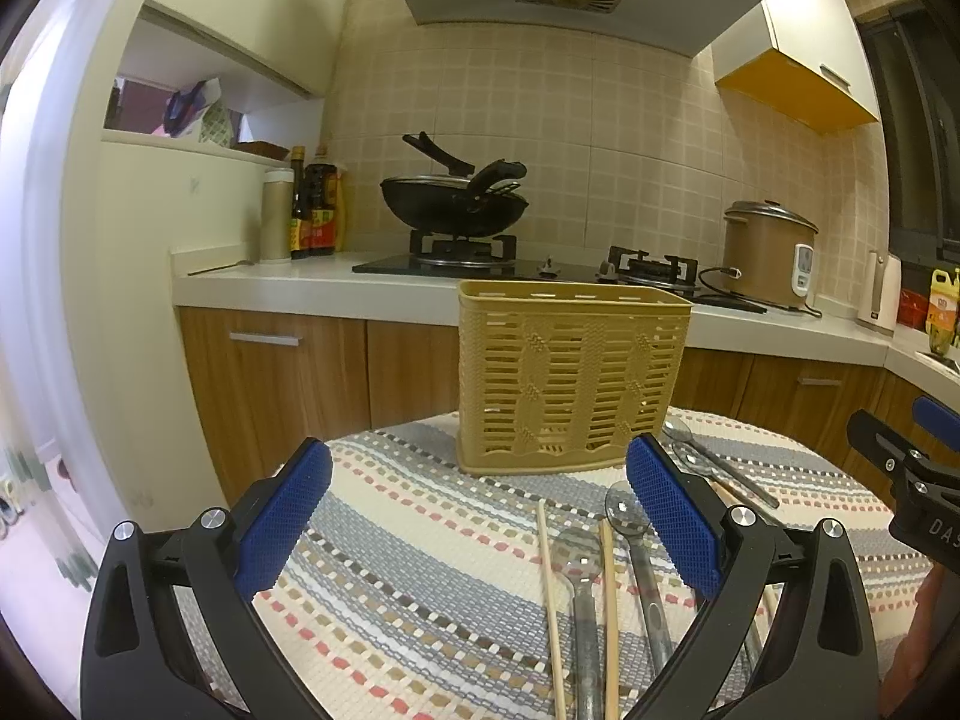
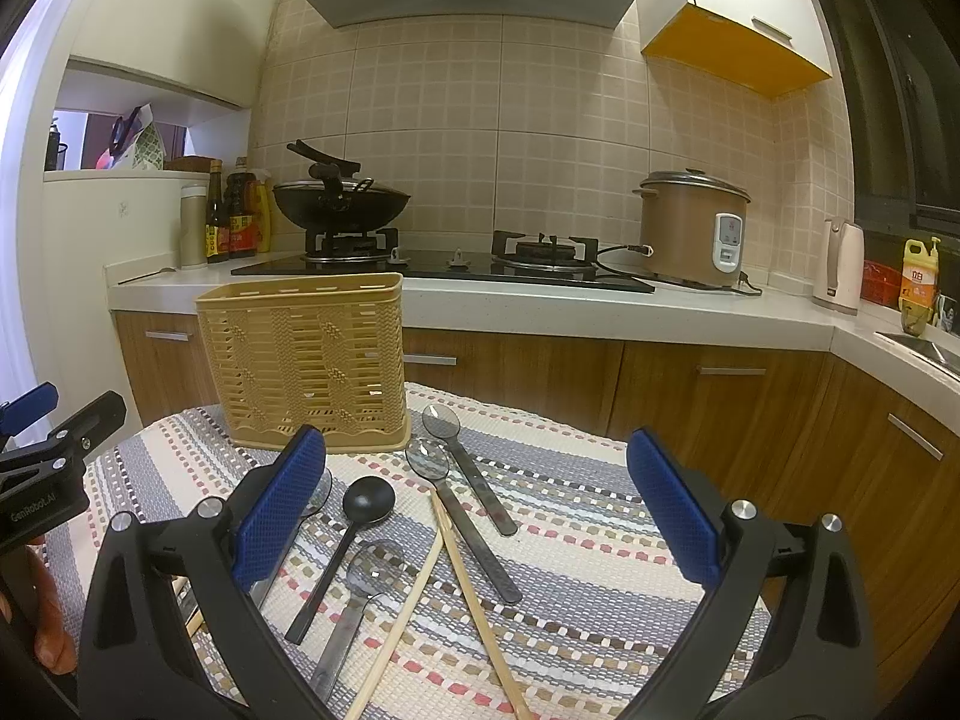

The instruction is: Organize utensils

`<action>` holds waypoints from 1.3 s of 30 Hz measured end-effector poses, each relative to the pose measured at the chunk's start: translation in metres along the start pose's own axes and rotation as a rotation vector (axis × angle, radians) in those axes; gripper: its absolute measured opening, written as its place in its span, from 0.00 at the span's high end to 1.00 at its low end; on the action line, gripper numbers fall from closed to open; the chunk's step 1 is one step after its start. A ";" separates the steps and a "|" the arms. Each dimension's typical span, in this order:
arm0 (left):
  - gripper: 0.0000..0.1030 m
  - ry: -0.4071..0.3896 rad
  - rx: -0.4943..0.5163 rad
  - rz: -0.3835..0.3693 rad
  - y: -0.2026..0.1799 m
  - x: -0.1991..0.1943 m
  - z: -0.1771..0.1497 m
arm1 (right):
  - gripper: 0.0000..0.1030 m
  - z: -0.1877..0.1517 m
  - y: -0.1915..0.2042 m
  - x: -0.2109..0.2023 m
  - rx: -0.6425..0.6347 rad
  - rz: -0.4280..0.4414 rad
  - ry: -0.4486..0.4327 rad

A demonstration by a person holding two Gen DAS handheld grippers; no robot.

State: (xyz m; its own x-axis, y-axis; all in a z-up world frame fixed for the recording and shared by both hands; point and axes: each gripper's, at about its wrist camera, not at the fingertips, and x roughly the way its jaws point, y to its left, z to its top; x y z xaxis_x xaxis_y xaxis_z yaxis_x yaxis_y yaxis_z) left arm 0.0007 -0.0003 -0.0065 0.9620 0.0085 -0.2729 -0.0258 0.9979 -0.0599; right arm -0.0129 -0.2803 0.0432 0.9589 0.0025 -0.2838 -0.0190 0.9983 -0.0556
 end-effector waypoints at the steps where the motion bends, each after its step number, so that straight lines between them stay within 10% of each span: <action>1: 0.07 0.000 -0.001 0.000 0.000 0.000 0.000 | 0.07 0.000 0.000 0.000 0.001 0.000 0.000; 39: 0.07 -0.001 0.003 -0.002 -0.003 -0.001 0.002 | 0.07 0.000 -0.006 0.004 0.034 0.012 0.018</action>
State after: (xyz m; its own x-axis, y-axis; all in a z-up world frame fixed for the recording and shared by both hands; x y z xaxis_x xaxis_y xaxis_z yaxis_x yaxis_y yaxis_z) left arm 0.0008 -0.0028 -0.0047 0.9623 0.0068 -0.2720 -0.0234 0.9980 -0.0579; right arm -0.0089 -0.2866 0.0429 0.9533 0.0136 -0.3018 -0.0206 0.9996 -0.0200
